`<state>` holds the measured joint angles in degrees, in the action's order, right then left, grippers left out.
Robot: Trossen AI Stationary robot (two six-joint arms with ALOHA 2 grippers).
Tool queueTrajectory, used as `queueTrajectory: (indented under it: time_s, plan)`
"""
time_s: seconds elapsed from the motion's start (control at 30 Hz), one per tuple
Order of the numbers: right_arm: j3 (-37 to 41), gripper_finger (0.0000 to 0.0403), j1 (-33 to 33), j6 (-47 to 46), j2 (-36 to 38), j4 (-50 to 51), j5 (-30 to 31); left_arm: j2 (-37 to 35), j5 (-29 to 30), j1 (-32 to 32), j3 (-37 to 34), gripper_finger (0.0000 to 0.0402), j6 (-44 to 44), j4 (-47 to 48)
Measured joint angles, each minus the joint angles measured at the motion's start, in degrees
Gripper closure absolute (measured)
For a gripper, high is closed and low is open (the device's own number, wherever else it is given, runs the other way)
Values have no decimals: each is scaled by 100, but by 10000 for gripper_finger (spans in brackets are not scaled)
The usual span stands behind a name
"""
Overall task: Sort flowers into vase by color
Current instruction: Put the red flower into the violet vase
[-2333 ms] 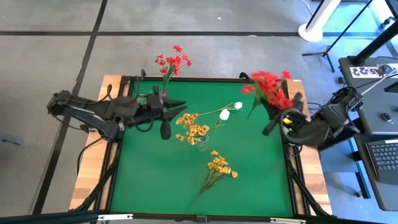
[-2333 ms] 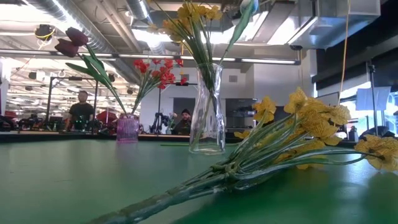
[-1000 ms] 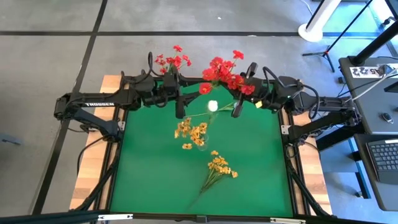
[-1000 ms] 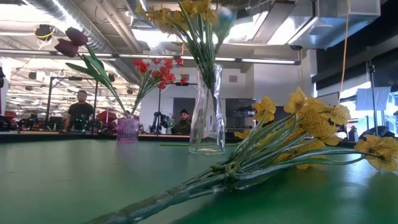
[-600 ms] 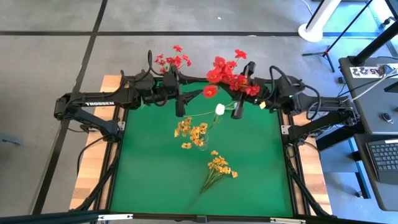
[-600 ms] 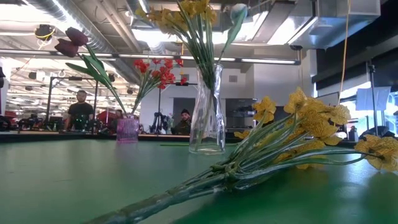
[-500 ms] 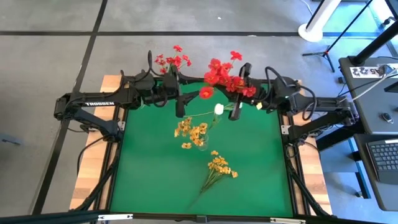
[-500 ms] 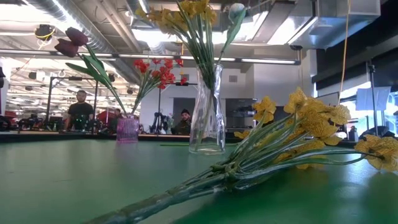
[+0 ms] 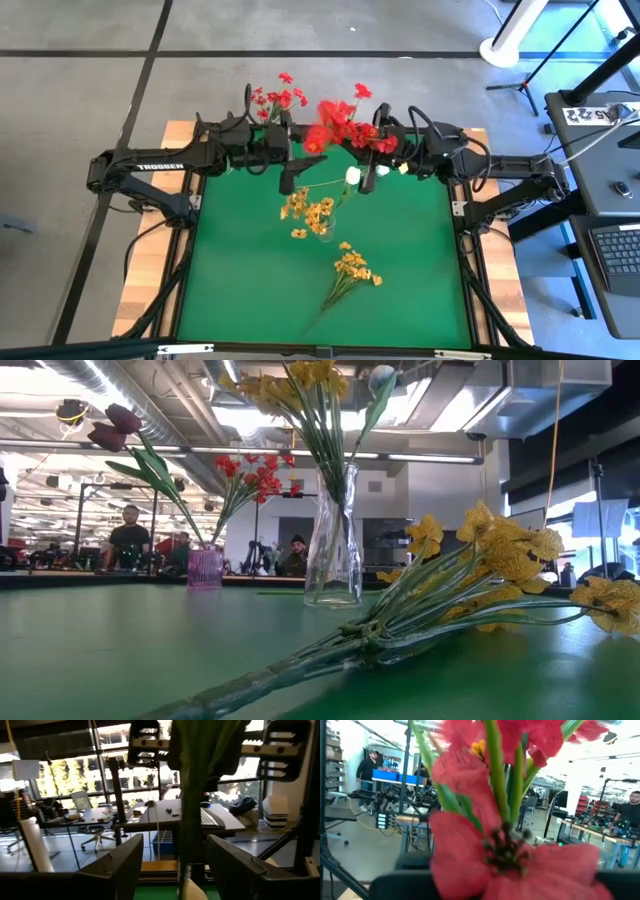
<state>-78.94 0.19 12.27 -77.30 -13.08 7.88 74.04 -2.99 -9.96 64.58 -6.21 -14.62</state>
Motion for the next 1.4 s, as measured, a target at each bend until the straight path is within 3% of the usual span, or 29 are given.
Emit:
queueTrajectory:
  time_s: [0.17, 0.4, 0.57, 0.77, 0.9, 1.03, 1.2, 1.4]
  plan:
    - [0, 398, 4, 2, 9, 190, 1, 0, -429, 2, 0, 203, 111, 217]
    - [2, 398, 4, 0, 7, 304, 0, 0, -173, 2, 0, 229, 113, 222]
    - [2, 398, 11, 3, 7, 299, 2, 0, 189, 2, 0, 282, 137, 167]
    - [2, 398, 11, 0, -22, 271, 9, 0, 204, 4, 0, 383, 159, 188]
    - [-2, 390, 11, -70, -22, 386, 18, 0, 396, 7, 0, 395, 167, 213]
    - [1, 360, 11, -77, 92, 852, 248, -104, 887, 7, -2, 398, 303, 486]
    - [0, 295, 22, -23, 540, 1380, 365, -632, 1263, -11, 7, 399, 366, 634]
    - [0, 227, 20, -62, 1071, 2449, 457, -1317, 1650, -5, 7, 400, 302, 1460]
